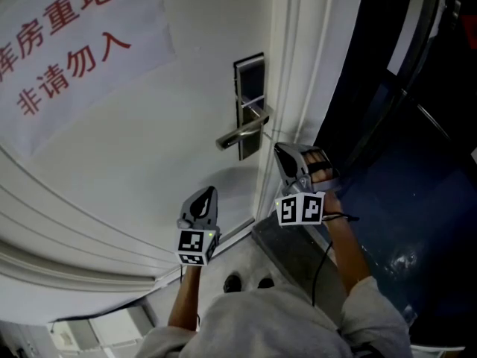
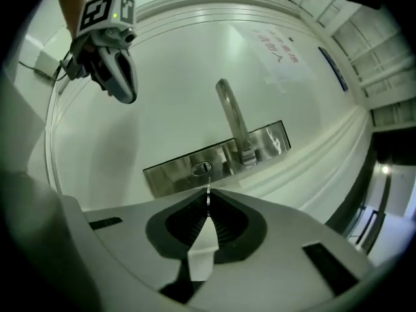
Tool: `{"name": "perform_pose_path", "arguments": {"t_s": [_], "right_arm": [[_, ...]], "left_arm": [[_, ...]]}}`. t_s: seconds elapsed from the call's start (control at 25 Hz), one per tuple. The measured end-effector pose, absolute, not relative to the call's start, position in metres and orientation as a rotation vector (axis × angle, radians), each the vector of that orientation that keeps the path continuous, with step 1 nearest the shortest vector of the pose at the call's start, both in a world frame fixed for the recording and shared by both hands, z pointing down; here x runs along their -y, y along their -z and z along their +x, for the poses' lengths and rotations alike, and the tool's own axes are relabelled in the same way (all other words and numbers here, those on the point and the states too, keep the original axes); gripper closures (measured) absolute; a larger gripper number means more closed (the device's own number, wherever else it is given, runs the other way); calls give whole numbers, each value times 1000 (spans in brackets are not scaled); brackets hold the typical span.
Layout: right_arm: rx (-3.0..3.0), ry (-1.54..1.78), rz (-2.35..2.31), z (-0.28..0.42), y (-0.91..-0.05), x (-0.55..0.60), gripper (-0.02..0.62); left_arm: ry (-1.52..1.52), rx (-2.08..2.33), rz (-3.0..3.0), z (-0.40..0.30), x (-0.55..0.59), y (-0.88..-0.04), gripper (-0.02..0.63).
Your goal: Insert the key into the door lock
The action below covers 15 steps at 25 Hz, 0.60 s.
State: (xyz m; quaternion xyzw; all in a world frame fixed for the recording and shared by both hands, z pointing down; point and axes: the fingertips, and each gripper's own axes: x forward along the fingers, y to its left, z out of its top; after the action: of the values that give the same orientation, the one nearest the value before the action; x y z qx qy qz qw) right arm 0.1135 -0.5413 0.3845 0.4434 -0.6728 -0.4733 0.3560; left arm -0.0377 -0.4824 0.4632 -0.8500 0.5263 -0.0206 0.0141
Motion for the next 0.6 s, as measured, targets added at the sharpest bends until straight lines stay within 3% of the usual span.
{"name": "perform_pose_path", "arguments": {"t_s": [0.6], "right_arm": [[1668, 1306, 1049, 91, -386, 556, 566]], "left_arm": [[65, -1685, -2621, -55, 483, -464, 588]]}}
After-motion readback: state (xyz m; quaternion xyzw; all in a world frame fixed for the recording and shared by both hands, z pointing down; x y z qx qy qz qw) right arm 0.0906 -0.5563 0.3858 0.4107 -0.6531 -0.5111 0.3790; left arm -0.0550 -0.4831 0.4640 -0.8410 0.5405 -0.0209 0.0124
